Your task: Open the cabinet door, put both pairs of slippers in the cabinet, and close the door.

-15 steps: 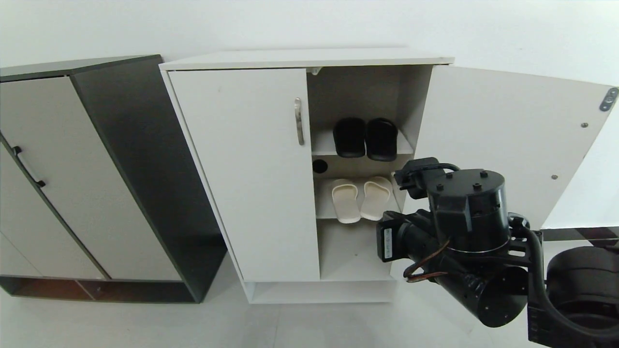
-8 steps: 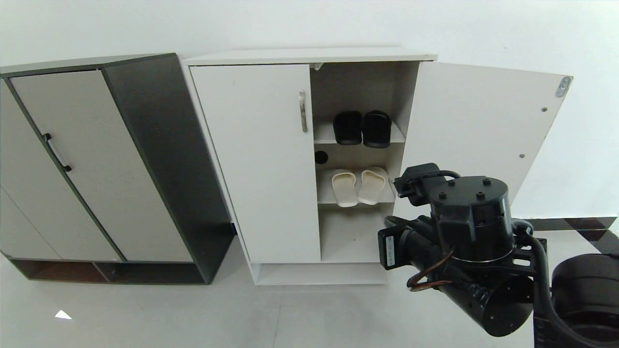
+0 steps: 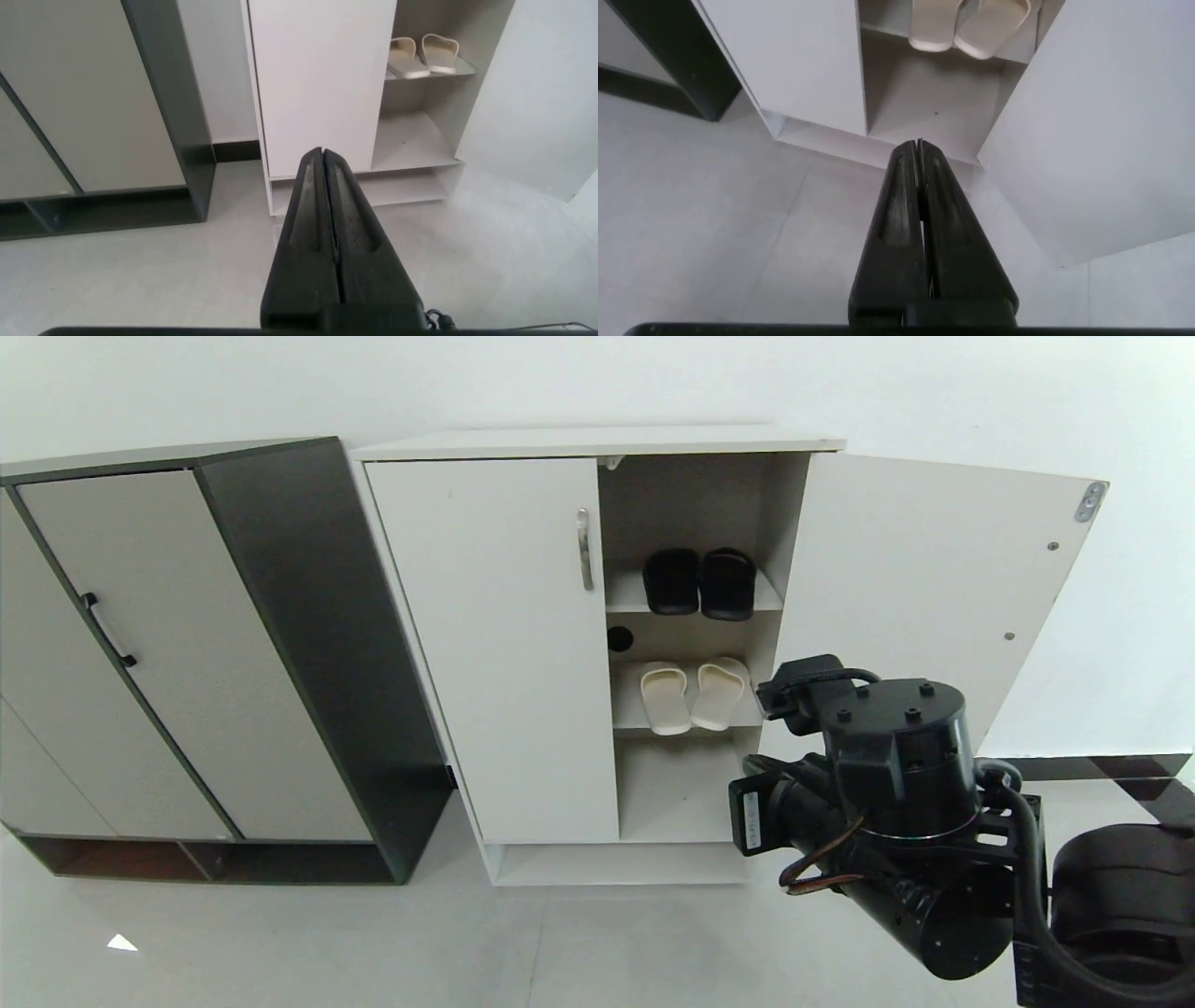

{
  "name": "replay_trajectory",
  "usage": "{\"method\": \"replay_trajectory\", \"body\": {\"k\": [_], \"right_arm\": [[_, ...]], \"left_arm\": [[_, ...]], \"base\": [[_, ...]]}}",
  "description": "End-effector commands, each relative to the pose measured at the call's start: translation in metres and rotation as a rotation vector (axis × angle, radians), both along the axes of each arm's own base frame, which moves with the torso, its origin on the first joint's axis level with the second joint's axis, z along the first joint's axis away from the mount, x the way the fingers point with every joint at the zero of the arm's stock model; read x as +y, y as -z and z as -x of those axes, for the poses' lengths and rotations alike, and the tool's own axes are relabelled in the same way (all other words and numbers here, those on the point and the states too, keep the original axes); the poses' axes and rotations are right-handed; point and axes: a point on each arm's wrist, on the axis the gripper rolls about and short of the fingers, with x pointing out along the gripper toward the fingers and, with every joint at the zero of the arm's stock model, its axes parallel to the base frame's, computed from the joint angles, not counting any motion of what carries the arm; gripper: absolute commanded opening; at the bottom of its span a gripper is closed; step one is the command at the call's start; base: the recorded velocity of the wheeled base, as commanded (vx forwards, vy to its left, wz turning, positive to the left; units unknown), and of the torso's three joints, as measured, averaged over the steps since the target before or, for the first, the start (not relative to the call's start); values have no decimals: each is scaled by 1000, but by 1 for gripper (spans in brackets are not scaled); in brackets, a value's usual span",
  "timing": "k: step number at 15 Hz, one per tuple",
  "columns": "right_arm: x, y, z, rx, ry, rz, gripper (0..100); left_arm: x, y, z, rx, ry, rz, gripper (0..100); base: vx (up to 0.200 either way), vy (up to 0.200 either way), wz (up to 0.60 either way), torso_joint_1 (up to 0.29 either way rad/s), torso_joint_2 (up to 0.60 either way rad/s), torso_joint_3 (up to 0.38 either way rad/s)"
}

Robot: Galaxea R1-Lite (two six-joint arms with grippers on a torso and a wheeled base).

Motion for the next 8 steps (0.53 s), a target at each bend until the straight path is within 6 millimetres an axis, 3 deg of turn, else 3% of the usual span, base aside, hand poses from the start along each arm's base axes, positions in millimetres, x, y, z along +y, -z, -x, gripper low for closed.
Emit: {"method": "replay_trajectory", "body": {"k": [1,8], "right_arm": [[2,3,-1,7,-1,8,0],[4,8,-3,17,-1,18,0]], "left_arm": [[0,0,0,0,0,-1,0],[0,0,0,0,0,1,0]], "base": [[0,0,0,0,0,0],[0,0,0,0,0,0]]}}
